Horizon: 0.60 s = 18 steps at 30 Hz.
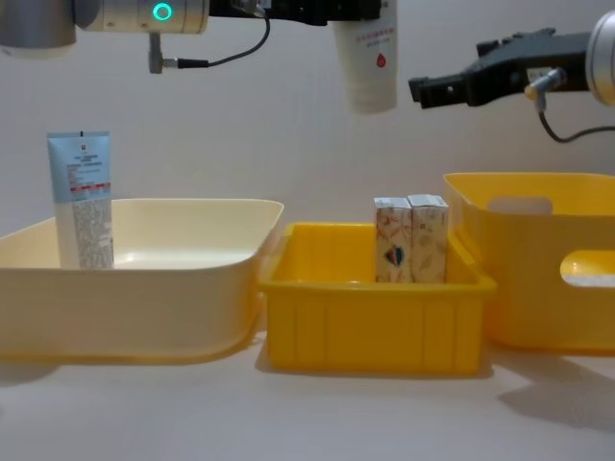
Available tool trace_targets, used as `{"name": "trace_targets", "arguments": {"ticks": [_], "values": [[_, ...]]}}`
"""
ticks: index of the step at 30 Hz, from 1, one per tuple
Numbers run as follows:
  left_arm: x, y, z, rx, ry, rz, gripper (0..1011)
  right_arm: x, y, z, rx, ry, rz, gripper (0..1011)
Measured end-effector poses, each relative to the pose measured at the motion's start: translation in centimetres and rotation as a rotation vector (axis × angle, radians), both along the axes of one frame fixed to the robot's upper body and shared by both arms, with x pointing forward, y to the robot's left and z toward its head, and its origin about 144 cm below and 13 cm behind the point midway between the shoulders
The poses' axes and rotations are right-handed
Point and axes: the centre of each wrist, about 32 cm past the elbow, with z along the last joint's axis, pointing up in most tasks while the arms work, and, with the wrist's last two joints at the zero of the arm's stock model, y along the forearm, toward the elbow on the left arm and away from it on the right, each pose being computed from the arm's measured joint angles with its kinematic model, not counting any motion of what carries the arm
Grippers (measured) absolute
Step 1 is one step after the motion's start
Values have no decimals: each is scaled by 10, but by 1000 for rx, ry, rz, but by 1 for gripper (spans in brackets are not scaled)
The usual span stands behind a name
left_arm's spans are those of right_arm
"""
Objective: Bimanual collaborative sorting of washing and personal care products
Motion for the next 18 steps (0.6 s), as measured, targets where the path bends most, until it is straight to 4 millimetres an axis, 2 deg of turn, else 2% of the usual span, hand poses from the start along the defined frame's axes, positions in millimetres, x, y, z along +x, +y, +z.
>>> {"name": "trace_targets", "arguments": {"ticks": [18], "values": [[0, -6, -2, 0, 14, -33, 315, 2, 15, 9, 46, 15, 21, 1001]]}}
